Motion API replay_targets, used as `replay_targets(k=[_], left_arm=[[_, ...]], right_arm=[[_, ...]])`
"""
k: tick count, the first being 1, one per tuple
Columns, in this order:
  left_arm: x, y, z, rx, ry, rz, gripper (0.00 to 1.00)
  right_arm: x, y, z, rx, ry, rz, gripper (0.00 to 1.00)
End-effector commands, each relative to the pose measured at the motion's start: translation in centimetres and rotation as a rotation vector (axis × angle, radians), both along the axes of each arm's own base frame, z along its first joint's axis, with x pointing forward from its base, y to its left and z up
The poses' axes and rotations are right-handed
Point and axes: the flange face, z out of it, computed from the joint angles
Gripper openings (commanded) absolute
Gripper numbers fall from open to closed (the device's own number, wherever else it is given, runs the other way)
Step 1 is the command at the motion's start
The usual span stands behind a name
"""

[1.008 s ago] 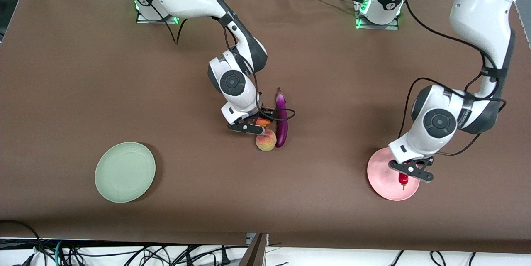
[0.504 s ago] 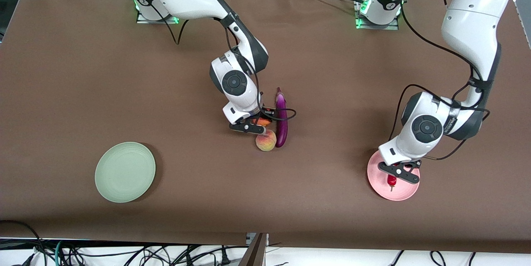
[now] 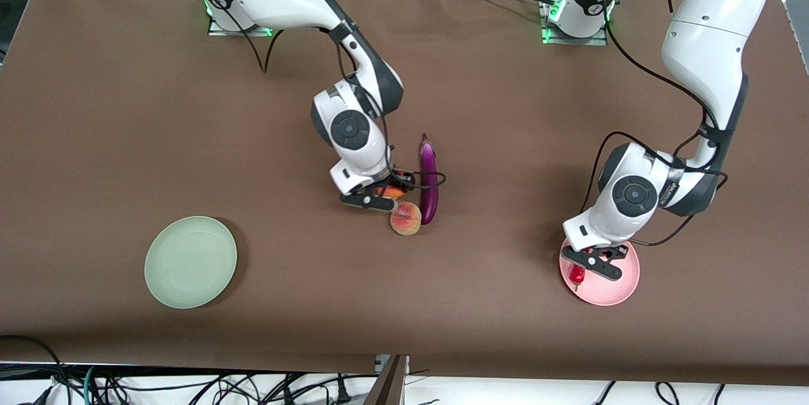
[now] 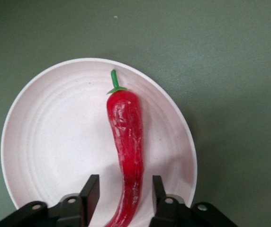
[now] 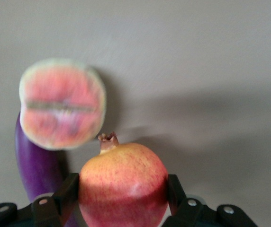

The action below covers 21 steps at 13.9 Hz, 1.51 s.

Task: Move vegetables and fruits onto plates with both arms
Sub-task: 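Carry the pomegranate to the green plate while the left gripper grasps the eggplant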

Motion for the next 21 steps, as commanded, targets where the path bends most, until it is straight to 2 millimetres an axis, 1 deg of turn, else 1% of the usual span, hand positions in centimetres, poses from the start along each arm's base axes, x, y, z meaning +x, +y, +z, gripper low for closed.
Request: replay_targets(k=[1, 2, 3, 4, 5, 6, 7, 8, 9, 10, 11, 12, 13, 14, 15, 16, 17, 18, 19, 20, 21], left_arm=[[0.5, 0.4, 3.0, 0.023, -0.009, -0.002, 1.00], [0.3, 0.1, 4.6, 0.032, 0.005, 0.005, 1.00], [-0.1, -0.8, 6.5, 0.013, 0.030, 0.026, 1.00], [-0.6, -1.7, 7.6, -0.026, 0.064, 0.055, 1.00], [-1.1, -3.0, 8.6, -0.076, 0.091, 0.080, 1.00], [-1.8, -5.0, 8.7, -0.128, 0.128, 0.099, 1.00], [-2.8, -7.5, 8.8, -0.171, 0.166, 0.118, 1.00], [-3.7, -9.8, 9.1, -0.194, 0.184, 0.165, 1.00], [-4.7, -12.6, 9.1, -0.211, 0.195, 0.213, 1.00], [-6.1, -15.9, 8.7, -0.209, 0.201, 0.262, 1.00], [-7.6, -19.7, 8.5, -0.200, 0.196, 0.296, 1.00], [-9.4, -23.4, 7.6, -0.193, 0.202, 0.323, 1.00], [-10.8, -26.3, 6.8, -0.198, 0.195, 0.364, 1.00], [-12.1, -28.7, 6.1, -0.207, 0.186, 0.386, 1.00], [-13.3, -30.6, 4.7, -0.197, 0.184, 0.388, 1.00], [-14.5, -32.3, 3.6, -0.176, 0.167, 0.376, 1.00], [-15.6, -33.4, 1.9, -0.140, 0.147, 0.380, 1.00], [-16.5, -34.5, 0.4, -0.117, 0.120, 0.379, 0.96], [-17.1, -35.3, -0.5, -0.117, 0.097, 0.392, 0.90], [-17.6, -35.9, -1.1, -0.118, 0.095, 0.381, 0.71], [-17.8, -36.2, -1.7, -0.127, 0.096, 0.378, 0.57]], right_arm=[[4.7, -6.7, 5.6, -0.009, 0.046, 0.104, 0.27], [6.0, -9.5, 6.2, -0.011, 0.053, 0.130, 0.27], [7.7, -13.0, 7.6, 0.005, 0.038, 0.145, 0.27], [9.3, -16.7, 8.0, 0.016, 0.024, 0.171, 0.27], [10.7, -20.4, 8.0, 0.021, 0.012, 0.218, 0.27], [11.9, -24.0, 8.0, 0.030, -0.001, 0.269, 0.27], [12.7, -27.2, 8.0, 0.033, -0.014, 0.308, 0.27], [13.2, -29.7, 7.9, 0.032, -0.019, 0.333, 0.27], [13.7, -32.2, 7.5, 0.027, -0.023, 0.366, 0.27], [14.0, -34.2, 7.0, 0.027, -0.027, 0.405, 0.27], [14.2, -36.3, 5.8, 0.027, -0.020, 0.426, 0.27], [14.3, -38.3, 4.9, 0.027, -0.015, 0.450, 0.27], [14.5, -40.0, 3.3, 0.027, -0.008, 0.470, 0.27], [14.7, -42.1, 2.3, 0.027, -0.014, 0.478, 0.27], [14.9, -43.2, 1.4, 0.024, -0.024, 0.484, 0.28], [15.0, -43.5, 0.5, 0.018, -0.031, 0.498, 0.28], [15.2, -44.2, -0.3, 0.011, -0.043, 0.507, 0.28], [15.2, -45.5, -0.9, 0.007, -0.052, 0.512, 0.28], [15.1, -46.7, -1.7, 0.008, -0.050, 0.514, 0.28], [15.0, -47.3, -2.2, 0.010, -0.051, 0.508, 0.29], [15.0, -47.4, -2.4, 0.012, -0.052, 0.503, 0.33]])
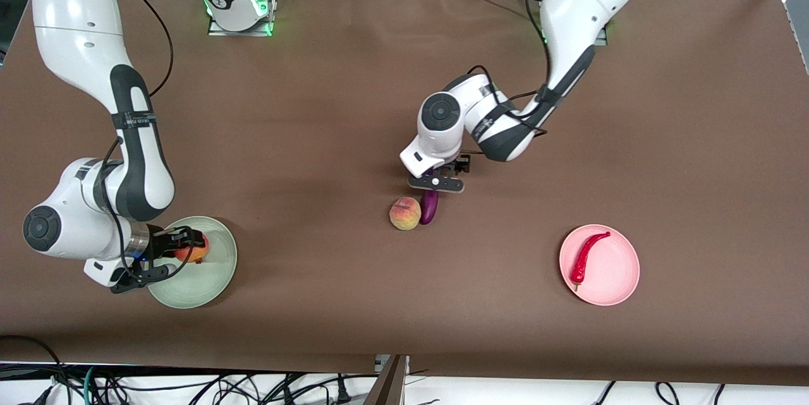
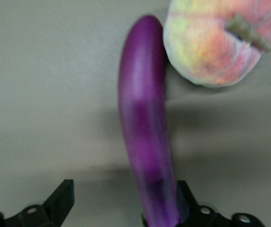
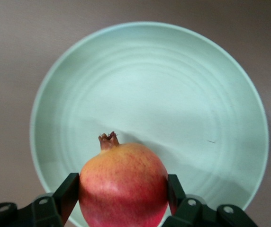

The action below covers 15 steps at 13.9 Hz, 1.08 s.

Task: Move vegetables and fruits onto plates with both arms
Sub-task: 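Carry the pomegranate to the green plate while the left gripper grasps the eggplant, then release the pomegranate on the green plate while the left gripper lifts the eggplant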

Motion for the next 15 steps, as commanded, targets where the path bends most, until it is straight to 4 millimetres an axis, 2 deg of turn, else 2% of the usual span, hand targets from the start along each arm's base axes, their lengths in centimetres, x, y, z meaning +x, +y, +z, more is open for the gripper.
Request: replay_targets(k=[1, 2, 3, 4, 5, 7, 8, 9, 12, 14, 15], left_arm=[[0.2, -0.5, -0.9, -0.012, -0.034, 0.006, 0.47], [0.1, -0.6, -0.8, -0.013, -0.033, 0.005, 0.37], [0.1, -0.6, -0.8, -0.013, -0.033, 0.005, 0.21], [0.2, -0.5, -0.8, -0.013, -0.033, 0.005, 0.04], [0.5, -0.3, -0.6, -0.011, -0.035, 0.008, 0.00], [1.1, 0.8, 0.0, 0.014, -0.028, 0.027, 0.00], [1.8, 1.9, 1.3, 0.050, -0.023, 0.044, 0.00], [3.1, 3.8, 2.4, 0.089, -0.010, 0.075, 0.00], [7.1, 9.5, 8.4, 0.116, -0.060, 0.165, 0.00], [10.1, 14.7, 11.4, 0.135, -0.061, 0.120, 0.00], [11.4, 17.5, 12.2, 0.142, -0.048, 0.071, 0.00]], right_arm=[[-0.1, -0.7, -0.1, 0.013, -0.010, 0.013, 0.43], [-0.1, -0.7, -0.5, 0.016, -0.006, 0.006, 0.79], [-0.1, -0.7, -0.3, 0.017, -0.009, -0.002, 0.99], [0.2, -0.3, 0.4, 0.018, -0.023, 0.009, 0.99], [0.6, 0.8, 1.5, 0.023, -0.039, 0.014, 0.99], [0.9, 4.9, 3.7, 0.027, -0.062, 0.058, 0.99], [0.9, 6.8, 4.1, 0.028, -0.060, 0.037, 0.99], [0.8, 8.4, 5.1, 0.031, -0.063, -0.015, 0.99], [0.1, 15.3, 7.2, 0.043, -0.060, -0.148, 0.99], [-1.1, 20.7, 7.5, 0.046, -0.041, -0.239, 0.99], [-1.8, 23.3, 7.6, 0.047, -0.032, -0.295, 0.99]])
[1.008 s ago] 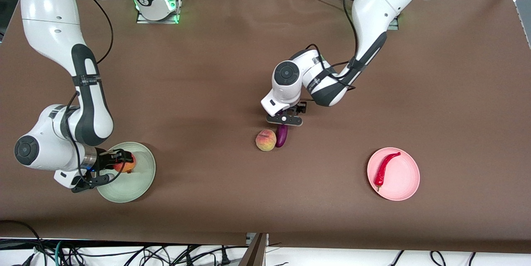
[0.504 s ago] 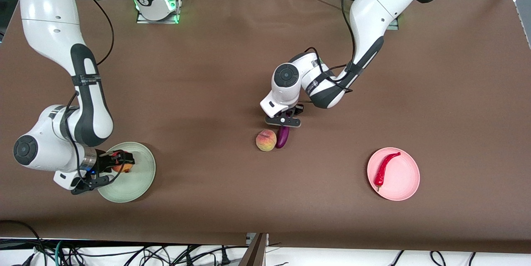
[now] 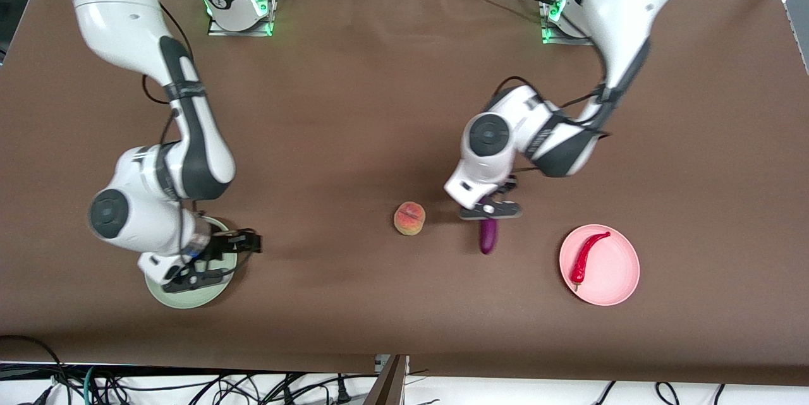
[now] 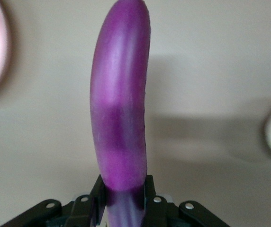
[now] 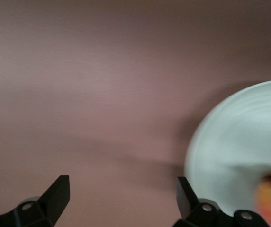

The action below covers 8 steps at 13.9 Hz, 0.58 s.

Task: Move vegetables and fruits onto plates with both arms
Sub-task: 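Release the pomegranate on the green plate while the left gripper lifts the eggplant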

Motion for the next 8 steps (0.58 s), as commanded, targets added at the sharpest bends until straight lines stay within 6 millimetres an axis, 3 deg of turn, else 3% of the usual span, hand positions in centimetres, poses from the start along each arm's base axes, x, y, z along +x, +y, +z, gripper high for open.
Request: replay_targets(k=[1, 3, 5, 8], left_arm=[[3.2, 7.4, 3.3, 0.029, 0.008, -0.117, 0.00], [5.4, 11.5, 4.6, 0.020, 0.009, -0.220, 0.00], [7.3, 17.7, 3.4, 0.037, 0.044, -0.326, 0.00], [9.2, 23.8, 1.2, 0.055, 0.049, -0.521, 0.00]], right_arm=[[-2.1, 7.2, 0.7, 0.010, 0.030, -0.145, 0.99], [-4.3, 13.7, 0.7, 0.024, 0.029, -0.253, 0.99], [-5.6, 18.7, 0.3, 0.077, -0.032, -0.346, 0.99], [-8.3, 24.9, -1.3, 0.136, -0.073, -0.412, 0.99]])
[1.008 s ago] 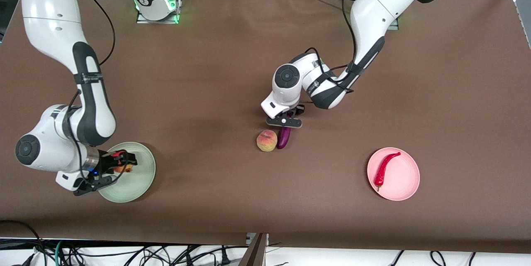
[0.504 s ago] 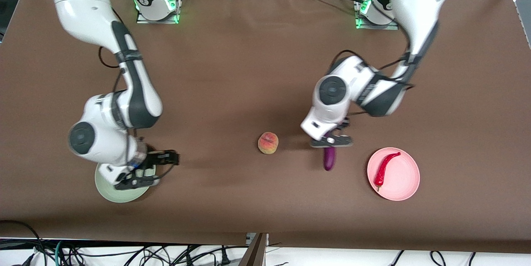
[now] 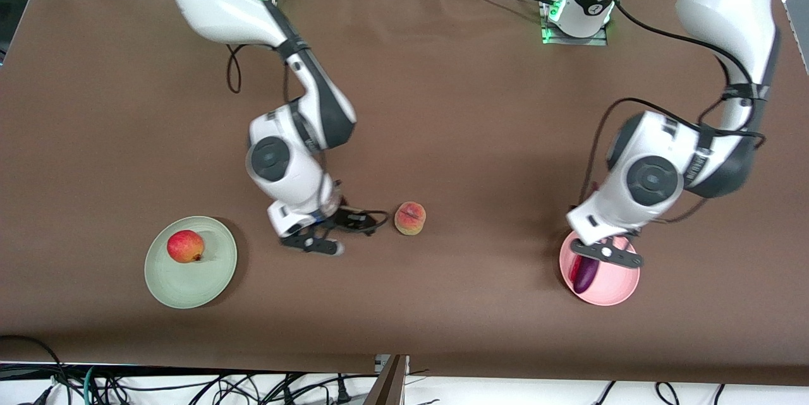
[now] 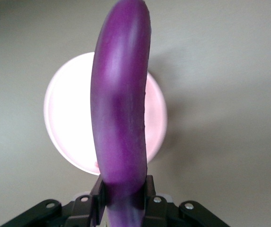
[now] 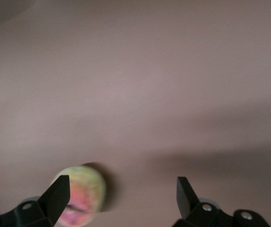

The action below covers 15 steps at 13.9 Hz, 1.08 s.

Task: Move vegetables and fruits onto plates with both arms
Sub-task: 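Grasp the peach with the right gripper while the left gripper places the eggplant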

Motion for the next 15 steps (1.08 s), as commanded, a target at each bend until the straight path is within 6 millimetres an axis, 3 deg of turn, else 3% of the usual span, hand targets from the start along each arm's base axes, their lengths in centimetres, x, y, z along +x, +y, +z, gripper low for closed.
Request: replay_targets(k=[1, 2, 6, 8, 11, 12, 13, 14, 15], left_arm=[[1.4, 4.2, -2.3, 0.032, 0.018, -0.129, 0.00], [1.4, 5.3, -3.3, 0.042, 0.035, -0.135, 0.00], [2.3, 6.1, -6.5, 0.015, -0.020, -0.147, 0.00], [2.2, 7.4, -7.6, 0.029, -0.006, -0.140, 0.01], [2.0, 7.1, -8.9, 0.023, 0.010, -0.135, 0.10], [1.9, 6.8, -9.6, 0.021, 0.019, -0.139, 0.19], [1.8, 6.5, -9.8, 0.021, 0.022, -0.140, 0.52], [1.8, 6.6, -10.0, 0.020, 0.025, -0.139, 0.97], [1.9, 7.0, -9.8, 0.021, 0.022, -0.145, 1.00]], right_arm=[[-1.4, 3.2, -1.7, 0.029, -0.042, -0.055, 0.99], [-2.1, 4.3, -2.5, 0.030, -0.049, -0.049, 0.99], [-4.8, 8.2, -6.1, 0.026, -0.079, 0.009, 0.99], [-5.3, 8.9, -7.2, 0.034, -0.097, 0.016, 0.99], [-5.8, 9.6, -8.7, 0.041, -0.119, 0.026, 0.99], [-5.9, 9.7, -9.2, 0.039, -0.119, 0.026, 0.99], [-5.9, 9.7, -9.4, 0.041, -0.126, 0.025, 0.99], [-5.9, 9.7, -9.7, 0.038, -0.138, 0.033, 0.97], [-5.9, 9.7, -10.0, 0.030, -0.156, 0.045, 0.89]])
